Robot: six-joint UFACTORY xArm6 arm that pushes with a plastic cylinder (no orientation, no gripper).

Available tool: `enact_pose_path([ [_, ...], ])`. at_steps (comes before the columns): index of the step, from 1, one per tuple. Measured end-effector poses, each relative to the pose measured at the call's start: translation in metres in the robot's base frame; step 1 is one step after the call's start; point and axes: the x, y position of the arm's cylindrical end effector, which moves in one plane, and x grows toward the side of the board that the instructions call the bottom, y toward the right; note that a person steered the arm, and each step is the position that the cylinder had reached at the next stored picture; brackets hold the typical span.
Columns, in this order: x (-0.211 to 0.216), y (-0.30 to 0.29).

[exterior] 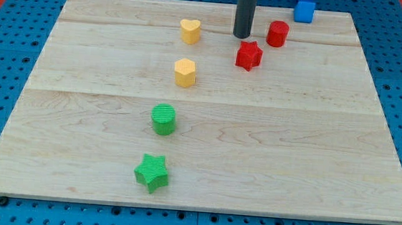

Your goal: Push the red circle at the bottom of the blue triangle

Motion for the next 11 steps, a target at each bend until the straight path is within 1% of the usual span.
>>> enact_pose_path([
  [1,0.015,-0.003],
  [3,0.004,0.049],
  [4,0.004,0.050],
  [5,0.004,0.063],
  [8,0.002,0.123],
  [9,-0.005,0.158],
  [10,-0.027,0.171],
  [11,-0.035,0.152],
])
